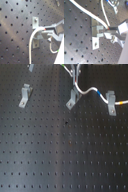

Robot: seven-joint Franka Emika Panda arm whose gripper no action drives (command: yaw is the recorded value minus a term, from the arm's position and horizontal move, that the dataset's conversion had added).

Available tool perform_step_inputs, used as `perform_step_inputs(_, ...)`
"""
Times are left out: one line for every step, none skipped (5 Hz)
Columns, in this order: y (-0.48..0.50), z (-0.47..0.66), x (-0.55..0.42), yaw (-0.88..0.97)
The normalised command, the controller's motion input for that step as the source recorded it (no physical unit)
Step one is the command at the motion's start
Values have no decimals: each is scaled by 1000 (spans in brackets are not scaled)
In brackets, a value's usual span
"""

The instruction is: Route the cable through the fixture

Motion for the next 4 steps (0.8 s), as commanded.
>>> perform_step_inputs(-177, -12, -366, -274)
perform_step_inputs(-48, -5, -445, -511)
perform_step_inputs(151, -76, -50, 0)
perform_step_inputs(245, -120, -6, 506)
